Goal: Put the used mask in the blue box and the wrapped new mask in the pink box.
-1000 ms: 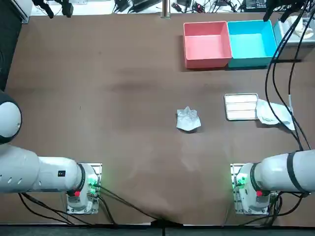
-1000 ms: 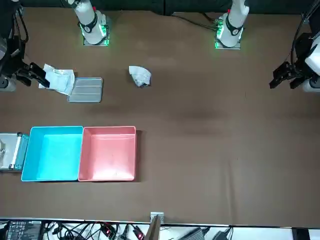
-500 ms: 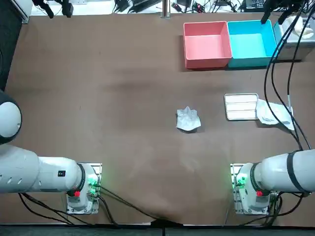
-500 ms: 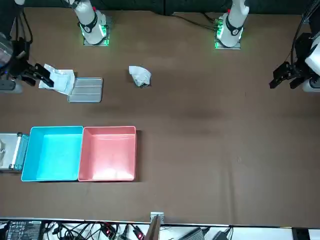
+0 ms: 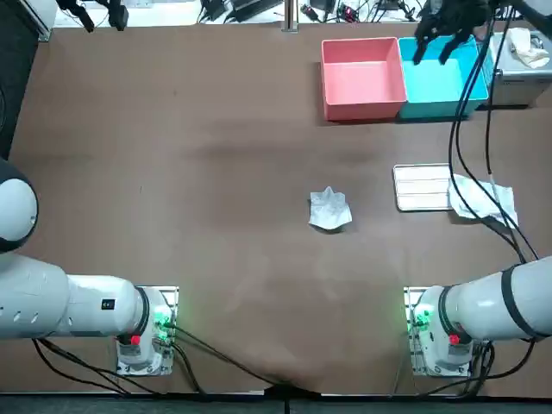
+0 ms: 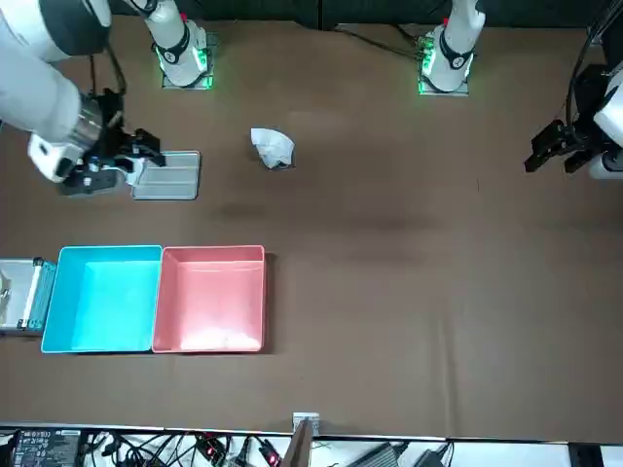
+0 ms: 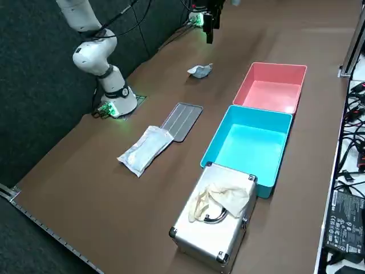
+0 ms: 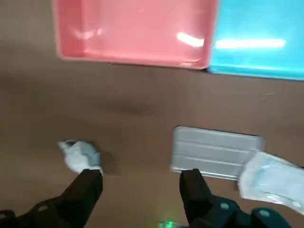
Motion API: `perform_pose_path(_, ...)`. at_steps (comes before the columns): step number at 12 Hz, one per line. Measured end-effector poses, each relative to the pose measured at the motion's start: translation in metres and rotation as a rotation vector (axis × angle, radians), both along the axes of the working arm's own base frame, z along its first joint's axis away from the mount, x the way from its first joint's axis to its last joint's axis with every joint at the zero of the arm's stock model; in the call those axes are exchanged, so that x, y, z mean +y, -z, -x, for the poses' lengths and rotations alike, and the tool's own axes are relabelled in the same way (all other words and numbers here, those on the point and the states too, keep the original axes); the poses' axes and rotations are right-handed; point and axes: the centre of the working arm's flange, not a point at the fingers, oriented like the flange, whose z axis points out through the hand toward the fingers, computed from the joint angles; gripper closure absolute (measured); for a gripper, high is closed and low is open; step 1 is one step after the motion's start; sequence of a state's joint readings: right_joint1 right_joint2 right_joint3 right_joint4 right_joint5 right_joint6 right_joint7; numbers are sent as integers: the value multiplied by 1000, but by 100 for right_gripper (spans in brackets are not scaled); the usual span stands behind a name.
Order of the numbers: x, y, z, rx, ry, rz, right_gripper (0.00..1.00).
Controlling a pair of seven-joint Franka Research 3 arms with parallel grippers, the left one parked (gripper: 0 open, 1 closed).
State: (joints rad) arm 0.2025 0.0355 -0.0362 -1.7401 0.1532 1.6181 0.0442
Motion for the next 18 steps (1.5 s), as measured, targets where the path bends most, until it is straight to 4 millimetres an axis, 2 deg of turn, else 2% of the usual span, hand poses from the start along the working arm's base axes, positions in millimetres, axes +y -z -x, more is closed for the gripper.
perform_pose_path(3,41,25,9,16,-55,-50,0)
perform_pose_path(5,82,51,21,-5,-113,-60,0)
perform_pose_path(6,128,86,42,-30,-179,-65,0)
perform_pose_path(8,162,122,66,-48,-235,-60,0)
perform_pose_path(10,181,151,84,-28,-274,-47,0)
perform_pose_path(12,191,172,92,2,-297,-32,0)
perform_pose_path(18,213,218,108,74,-355,3,1)
